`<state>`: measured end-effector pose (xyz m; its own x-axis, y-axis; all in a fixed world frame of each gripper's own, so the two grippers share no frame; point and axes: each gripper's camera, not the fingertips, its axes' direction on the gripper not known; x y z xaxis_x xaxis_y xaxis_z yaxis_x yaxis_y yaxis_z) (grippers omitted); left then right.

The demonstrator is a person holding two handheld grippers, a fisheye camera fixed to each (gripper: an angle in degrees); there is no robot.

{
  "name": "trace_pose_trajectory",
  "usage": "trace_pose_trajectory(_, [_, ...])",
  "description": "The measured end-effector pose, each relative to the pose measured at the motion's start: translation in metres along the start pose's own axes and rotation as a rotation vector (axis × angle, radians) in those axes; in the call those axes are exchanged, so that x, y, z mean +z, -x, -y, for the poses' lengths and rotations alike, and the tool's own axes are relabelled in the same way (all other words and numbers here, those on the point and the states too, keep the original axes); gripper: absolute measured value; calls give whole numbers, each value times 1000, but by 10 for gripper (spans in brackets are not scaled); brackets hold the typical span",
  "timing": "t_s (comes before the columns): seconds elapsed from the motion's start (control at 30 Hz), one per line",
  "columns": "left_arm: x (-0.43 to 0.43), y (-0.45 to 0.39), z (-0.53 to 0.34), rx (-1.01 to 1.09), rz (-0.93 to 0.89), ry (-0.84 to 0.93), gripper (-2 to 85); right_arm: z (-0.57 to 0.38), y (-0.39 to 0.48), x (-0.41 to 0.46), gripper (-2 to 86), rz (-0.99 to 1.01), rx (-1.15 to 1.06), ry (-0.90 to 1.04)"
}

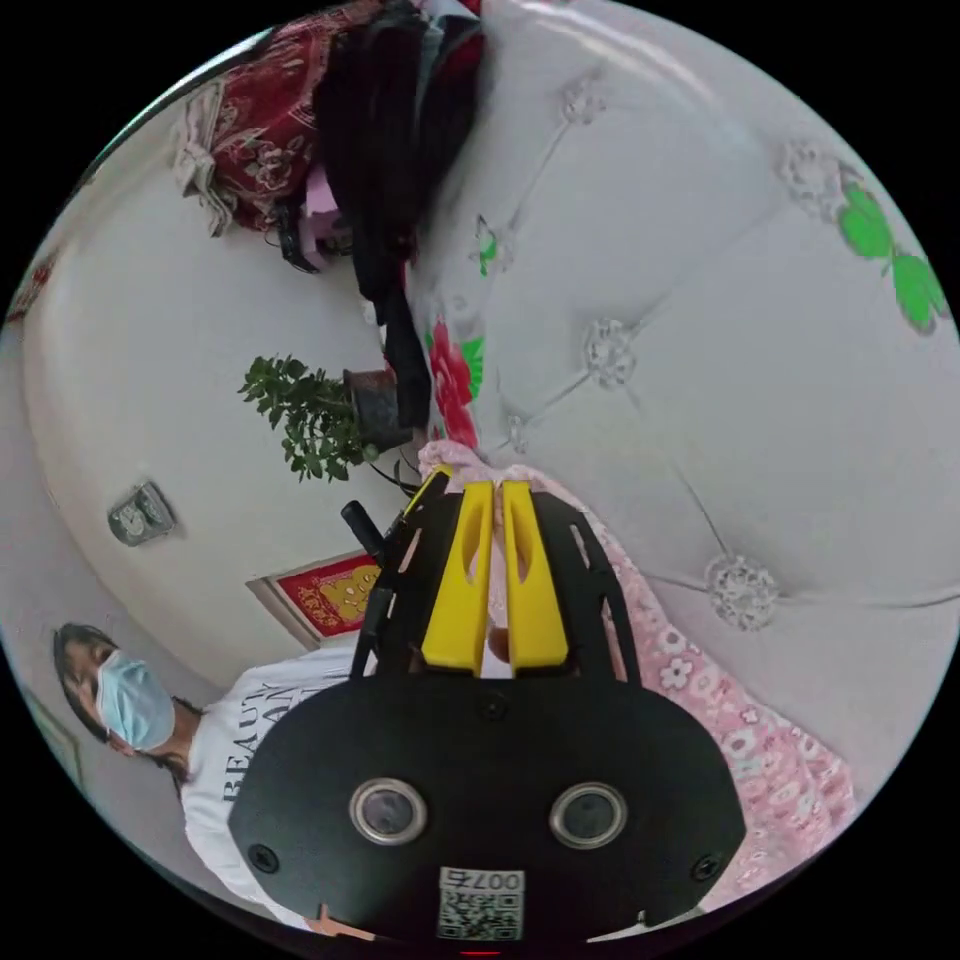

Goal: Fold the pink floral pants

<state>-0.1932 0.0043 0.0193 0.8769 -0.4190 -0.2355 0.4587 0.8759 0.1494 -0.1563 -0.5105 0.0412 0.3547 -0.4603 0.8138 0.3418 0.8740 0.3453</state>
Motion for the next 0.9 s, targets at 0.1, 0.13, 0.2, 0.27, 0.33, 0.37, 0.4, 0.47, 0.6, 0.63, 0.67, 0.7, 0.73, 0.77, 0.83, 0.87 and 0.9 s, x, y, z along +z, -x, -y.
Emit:
trace_pose_trajectory(0.1, [1,0,1,-11,-2,-5,-10,-11,16,-36,3,-111,-74,-69])
trace_pose_trajectory(0.13, [2,0,1,-15,0,-7,-10,-13,18,-40,3,-127,-82,-71])
trace_pose_trajectory(0.2, [3,-1,5,-29,5,-13,-10,-24,29,-53,10,-163,-135,-88])
trace_pose_trajectory(0.27, [5,-3,9,-27,16,-5,-10,-31,36,-53,14,-169,-178,-58])
trace_pose_trajectory(0.33, [5,-5,13,-18,32,6,-10,-36,39,-47,17,-201,-202,16])
trace_pose_trajectory(0.37, [6,-6,16,-14,46,9,-10,-40,42,-45,16,-284,-207,48])
trace_pose_trajectory(0.4, [6,-5,20,-10,63,8,-10,-47,46,-52,16,-417,-204,4])
trace_pose_trajectory(0.47, [7,-1,25,-21,93,-2,-10,-65,59,-78,18,-537,-236,-116])
trace_pose_trajectory(0.6, [-8,17,36,-145,122,-48,-9,-148,87,-170,37,-551,-311,-382])
trace_pose_trajectory(0.63, [-13,16,36,-143,117,-67,-9,-165,89,-183,39,-548,-321,-411])
trace_pose_trajectory(0.67, [-23,12,33,-127,110,-98,-9,-202,90,-209,43,-560,-329,-461])
trace_pose_trajectory(0.7, [-32,3,26,-101,109,-123,-8,-241,86,-234,46,-596,-309,-507])
trace_pose_trajectory(0.73, [-37,-2,22,-85,105,-133,-8,-262,83,-248,47,-619,-291,-531])
trace_pose_trajectory(0.77, [-43,-14,11,-53,86,-140,-7,-307,74,-275,49,-665,-242,-592])
trace_pose_trajectory(0.83, [-51,-33,-8,-7,30,-136,-5,-381,54,-319,52,-723,-114,-707])
trace_pose_trajectory(0.87, [-52,-47,-23,31,-27,-121,-4,-431,38,-347,53,-749,1,-792])
trace_pose_trajectory(0.9, [-52,-63,-37,81,-77,-91,-2,-481,22,-373,54,-771,124,-880])
